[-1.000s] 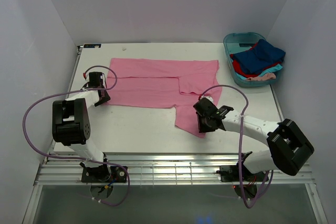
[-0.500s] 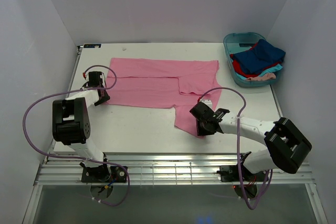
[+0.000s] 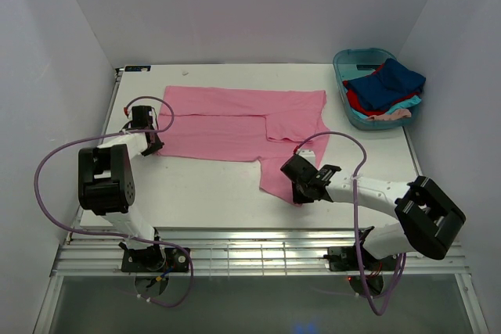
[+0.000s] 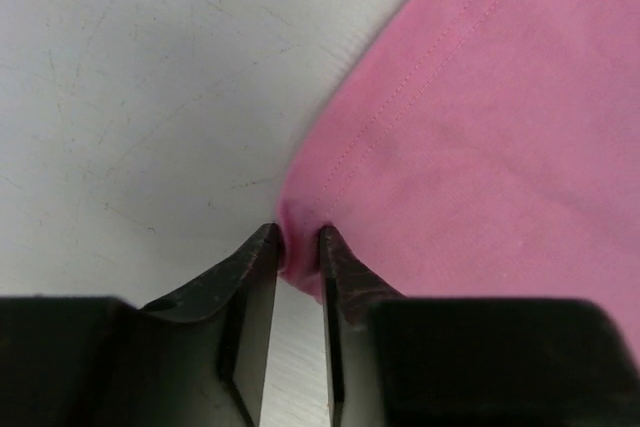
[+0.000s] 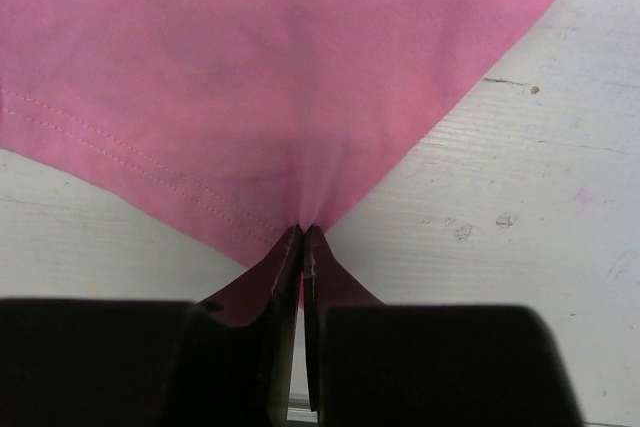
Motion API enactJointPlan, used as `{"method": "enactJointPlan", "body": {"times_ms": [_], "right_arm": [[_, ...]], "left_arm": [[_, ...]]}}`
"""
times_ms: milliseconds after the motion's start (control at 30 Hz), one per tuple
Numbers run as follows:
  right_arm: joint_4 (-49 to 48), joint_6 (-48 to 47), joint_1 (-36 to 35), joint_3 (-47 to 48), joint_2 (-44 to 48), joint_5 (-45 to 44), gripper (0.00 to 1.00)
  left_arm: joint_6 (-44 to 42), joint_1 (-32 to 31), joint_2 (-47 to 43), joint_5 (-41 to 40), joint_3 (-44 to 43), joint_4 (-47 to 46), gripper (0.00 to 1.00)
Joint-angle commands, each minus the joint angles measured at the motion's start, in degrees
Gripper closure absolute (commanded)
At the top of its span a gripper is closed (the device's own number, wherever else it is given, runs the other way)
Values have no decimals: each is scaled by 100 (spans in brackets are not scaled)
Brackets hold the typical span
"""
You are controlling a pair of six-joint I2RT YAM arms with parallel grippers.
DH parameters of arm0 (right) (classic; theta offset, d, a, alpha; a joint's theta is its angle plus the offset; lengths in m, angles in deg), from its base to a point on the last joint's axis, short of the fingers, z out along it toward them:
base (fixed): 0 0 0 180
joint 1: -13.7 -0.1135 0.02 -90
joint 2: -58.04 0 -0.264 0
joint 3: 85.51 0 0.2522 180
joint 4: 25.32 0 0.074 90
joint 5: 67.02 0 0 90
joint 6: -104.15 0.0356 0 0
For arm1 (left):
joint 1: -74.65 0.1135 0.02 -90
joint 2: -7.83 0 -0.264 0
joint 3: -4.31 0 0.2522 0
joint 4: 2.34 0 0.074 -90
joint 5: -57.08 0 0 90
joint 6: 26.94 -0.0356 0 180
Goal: Fold and stack the t-shirts
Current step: Grap the side of the flattened tshirt closest away from the robot with both arms, then fold the other side of the tshirt into a rectangle
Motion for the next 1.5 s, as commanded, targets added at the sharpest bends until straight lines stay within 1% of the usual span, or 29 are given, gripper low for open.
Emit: {"method": "enactJointPlan", "body": {"times_ms": [0, 33, 167, 233, 267, 300, 500, 600, 700, 867, 900, 933, 1000, 1067, 1100, 1133, 1267, 1467], "right_arm": [[532, 123, -72, -366, -393, 114, 92], [594, 124, -98, -313, -384, 10, 92], [875, 141, -107, -76, -173, -202, 92], [1016, 150, -107, 39, -51, -281, 92], [1060, 159, -116, 83, -6, -308, 92], [1173, 150, -107, 161, 29, -334, 92], [1702, 115, -107, 715, 293, -931, 92], [1702, -95, -72, 1093, 250, -1204, 92], [1711, -420, 130, 1558, -84, -1345, 92], [1509, -1018, 429, 2383, -620, -1521, 92], [1413, -1132, 508, 2499, -699, -1512, 92], [1368, -1351, 682, 2726, -857, -1486, 92], [1236, -1563, 964, 2973, -1007, -1451, 92], [1149, -1870, 1132, 3219, -1235, -1389, 92], [1096, -1967, 1306, 3499, -1323, -1302, 92], [1069, -2055, 1387, 3641, -1498, -1249, 92], [1043, -2468, 1738, 4423, -2000, -1143, 92], [1043, -2926, 2213, 5592, -2756, -1011, 92]], "left_arm": [[-104, 59, 198, 68, -1, 231, 69], [-113, 59, 198, 77, -1, 222, 73], [-166, 59, 216, 156, -10, 222, 83], [-184, 68, 242, 191, -19, 222, 85], [-192, 68, 242, 209, -28, 222, 89], [-201, 59, 233, 218, -28, 222, 90], [-166, 59, 5, 402, -80, 284, 98], [-78, 68, -188, 578, -238, 380, 99], [1, 59, -311, 744, -449, 564, 99], [36, 59, -207, 1087, -1239, 1047, 98], [45, 68, -110, 1227, -1371, 1118, 98], [54, 59, -57, 1281, -1633, 1258, 98], [54, 59, 127, 1386, -1881, 1355, 99], [62, 68, 285, 1430, -2249, 1514, 99], [62, 68, 451, 1430, -2356, 1601, 99], [54, 68, 523, 1631, -2444, 1637, 99], [19, 68, 892, 1782, -2778, 1725, 99], [10, 68, 1436, 1817, -3279, 1857, 99]]}}
